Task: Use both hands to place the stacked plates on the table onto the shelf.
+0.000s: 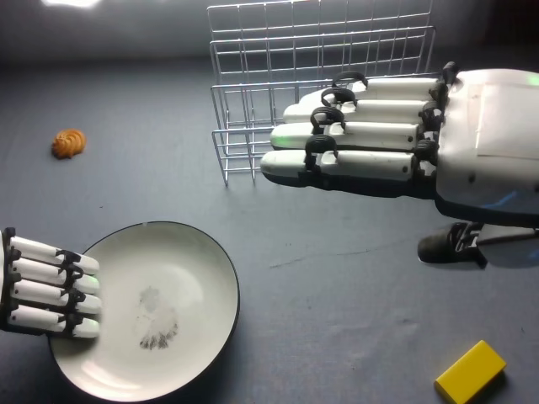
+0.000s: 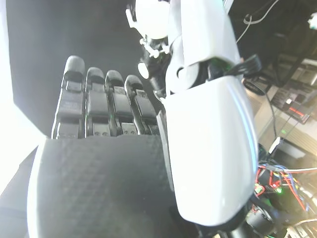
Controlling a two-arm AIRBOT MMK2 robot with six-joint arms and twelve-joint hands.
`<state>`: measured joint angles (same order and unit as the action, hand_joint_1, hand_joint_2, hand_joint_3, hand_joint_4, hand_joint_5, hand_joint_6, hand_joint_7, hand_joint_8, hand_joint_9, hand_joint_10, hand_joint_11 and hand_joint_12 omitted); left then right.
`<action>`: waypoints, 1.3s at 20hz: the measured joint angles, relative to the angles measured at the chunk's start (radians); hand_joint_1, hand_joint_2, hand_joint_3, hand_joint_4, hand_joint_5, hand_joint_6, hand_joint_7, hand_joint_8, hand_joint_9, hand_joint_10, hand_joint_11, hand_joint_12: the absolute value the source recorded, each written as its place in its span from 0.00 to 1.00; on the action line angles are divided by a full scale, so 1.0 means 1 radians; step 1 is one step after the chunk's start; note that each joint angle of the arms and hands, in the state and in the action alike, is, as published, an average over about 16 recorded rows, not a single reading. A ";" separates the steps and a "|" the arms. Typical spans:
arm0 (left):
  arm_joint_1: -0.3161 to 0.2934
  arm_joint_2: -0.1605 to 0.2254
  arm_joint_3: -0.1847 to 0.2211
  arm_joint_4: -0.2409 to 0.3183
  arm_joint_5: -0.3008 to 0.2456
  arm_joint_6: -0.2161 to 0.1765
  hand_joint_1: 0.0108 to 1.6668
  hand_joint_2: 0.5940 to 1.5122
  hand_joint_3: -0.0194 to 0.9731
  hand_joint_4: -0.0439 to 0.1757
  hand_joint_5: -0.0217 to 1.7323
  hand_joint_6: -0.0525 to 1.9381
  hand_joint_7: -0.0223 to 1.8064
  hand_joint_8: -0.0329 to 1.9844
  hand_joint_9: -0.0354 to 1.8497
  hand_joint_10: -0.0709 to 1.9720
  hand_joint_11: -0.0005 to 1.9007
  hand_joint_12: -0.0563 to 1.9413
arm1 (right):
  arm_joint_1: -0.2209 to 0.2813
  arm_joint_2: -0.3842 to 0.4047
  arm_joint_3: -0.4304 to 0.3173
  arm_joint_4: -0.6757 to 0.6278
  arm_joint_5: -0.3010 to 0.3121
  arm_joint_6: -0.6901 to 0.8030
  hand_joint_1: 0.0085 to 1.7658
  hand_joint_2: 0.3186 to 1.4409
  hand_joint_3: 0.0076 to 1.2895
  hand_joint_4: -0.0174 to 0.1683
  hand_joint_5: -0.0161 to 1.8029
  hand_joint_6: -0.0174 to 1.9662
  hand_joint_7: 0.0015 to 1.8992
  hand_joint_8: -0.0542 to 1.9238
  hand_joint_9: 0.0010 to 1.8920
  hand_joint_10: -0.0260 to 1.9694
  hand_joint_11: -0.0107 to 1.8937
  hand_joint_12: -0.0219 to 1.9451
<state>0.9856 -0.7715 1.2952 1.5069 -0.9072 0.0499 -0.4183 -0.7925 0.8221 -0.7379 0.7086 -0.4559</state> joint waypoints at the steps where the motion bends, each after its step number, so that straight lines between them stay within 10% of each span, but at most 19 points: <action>1: 0.004 -0.001 -0.003 -0.004 0.003 0.000 0.01 0.64 0.03 0.17 0.04 0.03 0.02 0.02 0.03 0.04 0.01 0.02 | -0.001 -0.002 0.000 -0.003 -0.001 -0.006 0.80 0.51 0.00 0.12 0.02 0.02 0.01 0.03 0.01 0.02 0.02 0.17; 26: -0.009 -0.038 -0.197 -0.206 0.165 -0.001 0.00 0.64 0.03 0.20 0.04 0.02 0.01 0.01 0.03 0.04 0.01 0.03 | 0.023 -0.287 0.101 0.052 -0.213 -0.340 0.78 0.50 0.00 0.12 0.04 0.02 0.03 0.03 0.05 0.02 0.02 0.24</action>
<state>0.9762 -0.8099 1.0985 1.3011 -0.7421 0.0487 -0.3958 -1.0799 0.9227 -0.6862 0.4959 -0.7958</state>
